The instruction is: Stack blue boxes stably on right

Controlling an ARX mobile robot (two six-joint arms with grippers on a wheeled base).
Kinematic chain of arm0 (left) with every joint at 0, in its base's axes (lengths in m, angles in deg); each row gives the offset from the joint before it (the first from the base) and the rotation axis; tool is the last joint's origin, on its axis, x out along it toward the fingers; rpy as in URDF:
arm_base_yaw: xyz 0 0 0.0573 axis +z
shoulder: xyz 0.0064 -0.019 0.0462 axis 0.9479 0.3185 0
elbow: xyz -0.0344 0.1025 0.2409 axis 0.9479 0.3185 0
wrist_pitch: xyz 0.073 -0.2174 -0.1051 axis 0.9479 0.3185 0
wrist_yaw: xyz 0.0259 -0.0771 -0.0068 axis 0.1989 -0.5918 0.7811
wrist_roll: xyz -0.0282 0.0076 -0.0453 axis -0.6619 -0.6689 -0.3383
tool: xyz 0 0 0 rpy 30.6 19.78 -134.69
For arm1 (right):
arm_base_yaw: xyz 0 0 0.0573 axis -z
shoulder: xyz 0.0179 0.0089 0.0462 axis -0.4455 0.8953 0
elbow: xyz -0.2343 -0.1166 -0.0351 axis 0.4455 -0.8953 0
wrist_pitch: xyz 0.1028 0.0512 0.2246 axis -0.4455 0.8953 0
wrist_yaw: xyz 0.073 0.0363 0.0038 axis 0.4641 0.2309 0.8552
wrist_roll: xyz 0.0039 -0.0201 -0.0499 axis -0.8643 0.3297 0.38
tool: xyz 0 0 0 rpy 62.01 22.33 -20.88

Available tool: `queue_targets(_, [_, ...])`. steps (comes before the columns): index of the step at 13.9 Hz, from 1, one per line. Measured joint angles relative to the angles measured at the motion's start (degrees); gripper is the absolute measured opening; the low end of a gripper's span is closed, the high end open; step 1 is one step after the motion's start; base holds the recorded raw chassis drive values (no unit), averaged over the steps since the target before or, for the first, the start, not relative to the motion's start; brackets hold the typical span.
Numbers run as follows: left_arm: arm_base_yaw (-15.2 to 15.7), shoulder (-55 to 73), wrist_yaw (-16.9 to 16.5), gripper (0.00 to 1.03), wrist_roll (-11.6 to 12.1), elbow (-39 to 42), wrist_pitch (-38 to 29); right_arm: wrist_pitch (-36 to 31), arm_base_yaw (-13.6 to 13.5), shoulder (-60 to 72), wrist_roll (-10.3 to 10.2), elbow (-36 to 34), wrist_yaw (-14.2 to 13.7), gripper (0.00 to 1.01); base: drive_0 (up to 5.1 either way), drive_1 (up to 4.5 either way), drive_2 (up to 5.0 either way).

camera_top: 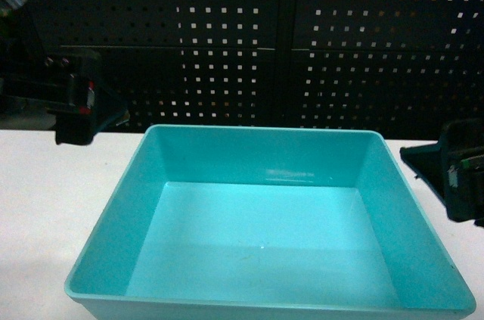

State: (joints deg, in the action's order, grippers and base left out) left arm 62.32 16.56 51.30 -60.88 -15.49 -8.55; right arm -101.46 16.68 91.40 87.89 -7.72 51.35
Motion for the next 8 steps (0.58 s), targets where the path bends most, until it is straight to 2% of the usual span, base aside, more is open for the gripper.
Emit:
queue_targets(2, [-1.57,5.97,0.00,0.98,-0.24,-1.09,-0.42,-3.61,-0.72,5.90,0.28,0.00,-2.03,0.98,0.0,0.00,0.0])
queue_targets(3, [-2.34,10.69,1.57,0.98,-0.37,-1.18,-3.19,-5.03,-0.59,10.56,0.24,0.00,-2.12,0.98,0.0,0.00,0.0])
queue_targets(6, [-2.43,19.80,3.56,0.98,-1.09,-0.55,-7.69,-7.72,0.81,19.28,-0.39,0.15,-1.33,0.98,0.0,0.00,0.0])
queue_targets(7, [-2.56,22.32,4.94,0.98,-1.68,-0.50,-8.61,-8.50,1.27,22.18,-0.50,0.46,-1.11,0.95,0.0,0.00,0.0])
queue_targets(8, [-2.82,22.71,5.11,0.98,-1.99,-0.50,-8.52,-9.03,1.22,22.82,-0.83,0.55,-0.52,0.85,0.0,0.00,0.0])
